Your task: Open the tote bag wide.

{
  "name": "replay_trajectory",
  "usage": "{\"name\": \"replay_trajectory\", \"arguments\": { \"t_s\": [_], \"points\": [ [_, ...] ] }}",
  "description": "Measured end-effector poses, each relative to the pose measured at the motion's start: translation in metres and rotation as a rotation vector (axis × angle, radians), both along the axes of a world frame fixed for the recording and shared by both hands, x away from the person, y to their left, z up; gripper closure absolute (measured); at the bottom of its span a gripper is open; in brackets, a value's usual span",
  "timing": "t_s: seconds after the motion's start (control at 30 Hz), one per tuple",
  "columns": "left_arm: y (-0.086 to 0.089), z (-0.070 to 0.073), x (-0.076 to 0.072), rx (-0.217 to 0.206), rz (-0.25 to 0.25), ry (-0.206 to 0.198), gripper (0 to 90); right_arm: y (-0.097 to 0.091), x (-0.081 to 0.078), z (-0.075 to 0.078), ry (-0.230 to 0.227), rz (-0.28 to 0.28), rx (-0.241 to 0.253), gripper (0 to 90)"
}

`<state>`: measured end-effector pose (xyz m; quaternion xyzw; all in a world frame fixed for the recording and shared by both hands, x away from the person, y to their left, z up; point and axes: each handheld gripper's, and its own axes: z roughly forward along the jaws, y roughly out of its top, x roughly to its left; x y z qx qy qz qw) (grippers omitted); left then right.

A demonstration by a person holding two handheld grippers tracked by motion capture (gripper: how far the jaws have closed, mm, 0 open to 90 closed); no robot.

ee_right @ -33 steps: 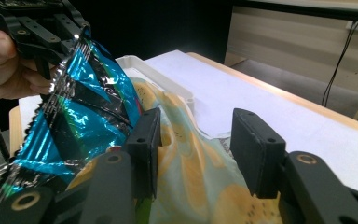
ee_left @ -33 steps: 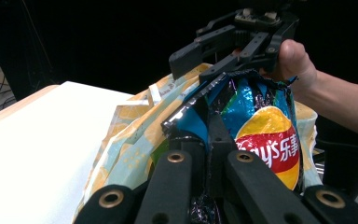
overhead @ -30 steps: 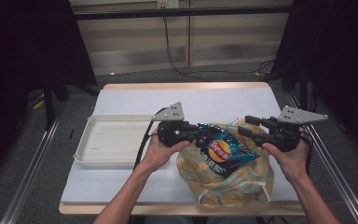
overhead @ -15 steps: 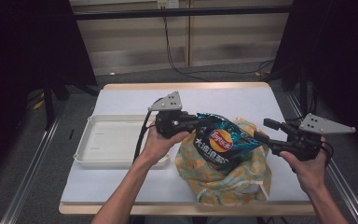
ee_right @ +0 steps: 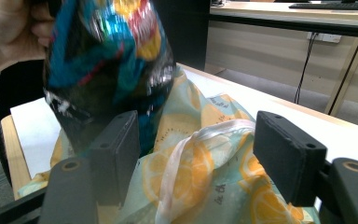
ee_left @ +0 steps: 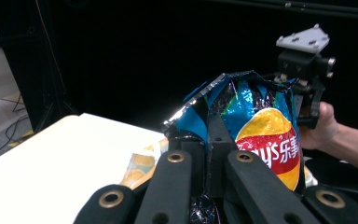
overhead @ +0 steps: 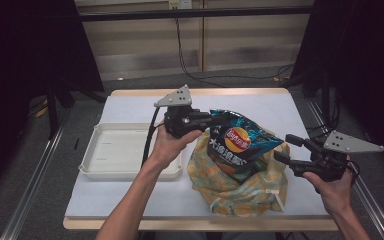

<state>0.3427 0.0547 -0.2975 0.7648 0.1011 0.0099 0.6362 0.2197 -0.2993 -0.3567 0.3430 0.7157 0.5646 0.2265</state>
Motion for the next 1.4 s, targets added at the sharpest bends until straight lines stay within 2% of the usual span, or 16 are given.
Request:
{"name": "replay_trajectory", "arguments": {
  "t_s": [0.03,0.17,0.27,0.3,0.47,0.67,0.7,0.83,0.93,1.0,1.13,1.23,1.27,1.4],
  "points": [
    [0.000,0.002,0.000,-0.009,-0.004,0.001,89.9,0.001,0.000,0.000,-0.003,-0.002,-0.004,30.3],
    [0.000,0.009,-0.001,0.017,0.002,-0.018,89.8,0.003,0.001,-0.003,-0.001,0.002,-0.002,27.5],
    [0.002,0.015,-0.001,-0.005,-0.001,-0.022,89.8,0.004,0.001,-0.002,0.001,0.009,0.006,25.9],
    [0.004,0.018,-0.001,-0.002,0.008,-0.021,89.8,0.004,0.000,-0.002,0.002,0.013,0.003,24.5],
    [0.015,0.033,-0.002,-0.048,0.035,-0.031,89.7,0.006,-0.003,0.001,-0.017,0.036,0.021,22.8],
    [0.026,0.047,-0.004,-0.054,0.059,-0.053,89.8,0.009,-0.003,0.001,-0.017,0.059,0.029,22.6],
    [0.028,0.048,-0.004,-0.062,0.062,-0.050,89.8,0.009,-0.004,0.001,-0.015,0.056,0.027,22.6],
    [0.036,0.052,-0.004,-0.048,0.072,-0.063,89.9,0.010,-0.004,0.001,-0.016,0.059,0.025,22.6],
    [0.048,0.056,-0.003,-0.091,0.076,-0.054,89.9,0.010,-0.004,0.001,-0.017,0.062,0.025,22.6],
    [0.053,0.061,-0.004,-0.071,0.105,-0.071,89.9,0.010,-0.004,0.001,-0.017,0.065,0.025,22.6],
    [0.063,0.066,-0.004,-0.081,0.127,-0.079,89.8,0.011,-0.003,-0.001,-0.012,0.063,0.023,22.6],
    [0.069,0.066,-0.003,-0.080,0.139,-0.073,89.9,0.012,-0.003,-0.001,-0.015,0.067,0.024,22.6],
    [0.071,0.065,-0.003,-0.066,0.141,-0.078,89.9,0.012,-0.003,-0.001,-0.016,0.066,0.023,22.6],
    [0.080,0.061,-0.003,-0.074,0.172,-0.070,89.9,0.012,-0.002,-0.001,-0.012,0.065,0.023,22.5]
  ]
}}
